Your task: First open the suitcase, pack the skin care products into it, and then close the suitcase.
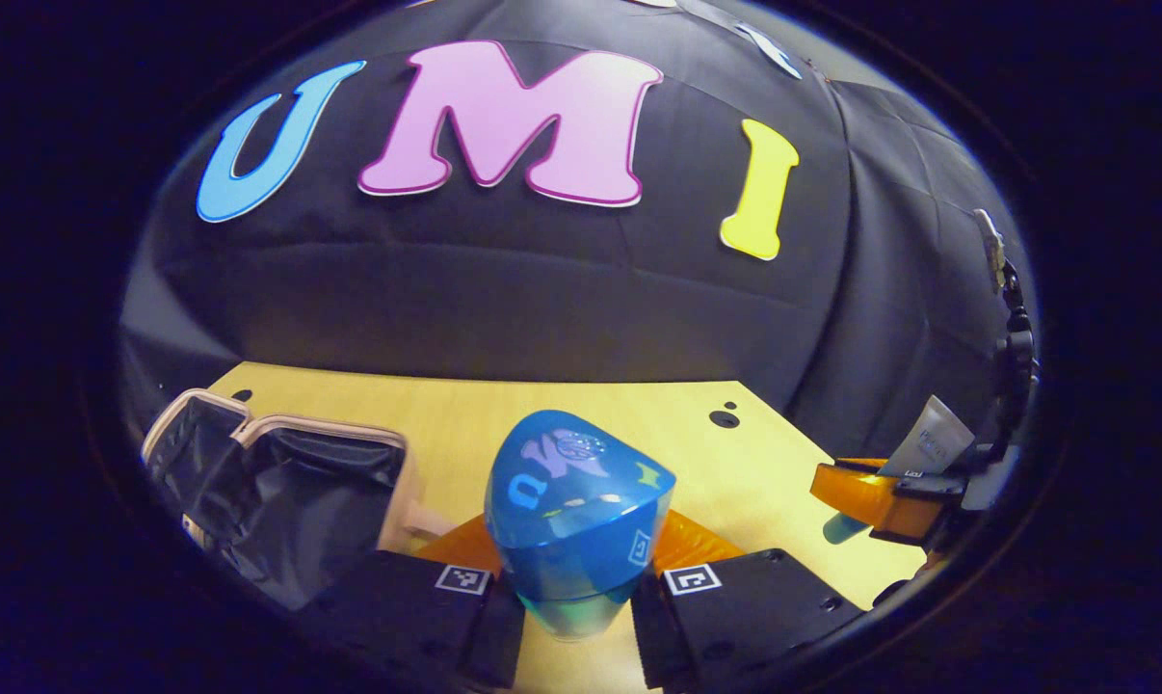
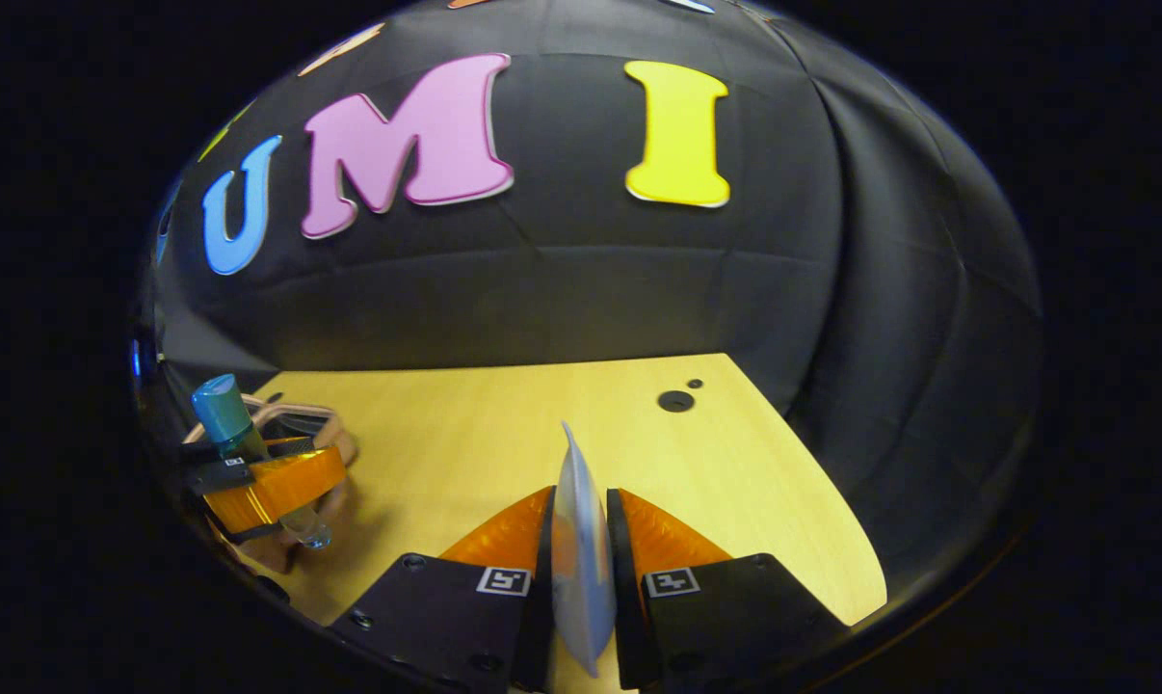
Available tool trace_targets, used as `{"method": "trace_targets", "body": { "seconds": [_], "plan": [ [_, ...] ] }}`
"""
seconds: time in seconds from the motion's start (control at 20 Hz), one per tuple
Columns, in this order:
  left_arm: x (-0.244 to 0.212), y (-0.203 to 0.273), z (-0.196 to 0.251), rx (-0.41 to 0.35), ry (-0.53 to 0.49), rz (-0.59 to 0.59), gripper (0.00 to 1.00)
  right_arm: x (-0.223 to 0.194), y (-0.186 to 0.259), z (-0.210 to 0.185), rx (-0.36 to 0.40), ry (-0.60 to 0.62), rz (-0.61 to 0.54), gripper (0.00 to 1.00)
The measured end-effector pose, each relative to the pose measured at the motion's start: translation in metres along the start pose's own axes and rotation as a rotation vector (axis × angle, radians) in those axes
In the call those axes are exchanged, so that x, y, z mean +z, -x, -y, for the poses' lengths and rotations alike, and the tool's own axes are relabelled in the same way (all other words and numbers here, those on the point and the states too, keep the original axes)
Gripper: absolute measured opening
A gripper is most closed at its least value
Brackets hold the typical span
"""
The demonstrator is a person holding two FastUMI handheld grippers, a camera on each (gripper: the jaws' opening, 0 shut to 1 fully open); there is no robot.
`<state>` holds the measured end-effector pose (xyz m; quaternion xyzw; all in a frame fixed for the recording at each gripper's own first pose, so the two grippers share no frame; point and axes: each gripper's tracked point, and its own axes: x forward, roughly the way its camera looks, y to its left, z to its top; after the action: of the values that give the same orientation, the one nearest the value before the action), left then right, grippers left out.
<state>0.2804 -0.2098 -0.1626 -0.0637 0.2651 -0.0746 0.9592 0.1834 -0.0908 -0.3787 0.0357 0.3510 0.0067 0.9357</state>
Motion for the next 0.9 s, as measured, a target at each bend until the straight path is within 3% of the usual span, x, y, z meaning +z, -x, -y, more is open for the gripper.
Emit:
{"method": "trace_targets", "body": {
  "seconds": [0.25,0.4,0.45,0.7,0.9],
  "plan": [
    [-0.001,0.057,-0.144,0.163,-0.029,-0.107,0.51,0.015,0.041,-0.102,0.145,-0.002,0.010,0.28],
    [-0.040,0.059,-0.209,0.151,-0.041,-0.272,0.51,0.015,0.057,-0.141,0.209,-0.005,0.011,0.25],
    [-0.052,0.056,-0.225,0.149,-0.042,-0.323,0.51,0.015,0.063,-0.152,0.230,-0.009,0.009,0.28],
    [-0.088,0.034,-0.254,0.125,0.041,-0.550,0.54,0.019,0.082,-0.183,0.297,-0.007,0.007,0.28],
    [-0.089,0.001,-0.257,0.122,0.021,-0.646,0.54,0.027,0.086,-0.183,0.304,-0.005,0.012,0.28]
  ]
}}
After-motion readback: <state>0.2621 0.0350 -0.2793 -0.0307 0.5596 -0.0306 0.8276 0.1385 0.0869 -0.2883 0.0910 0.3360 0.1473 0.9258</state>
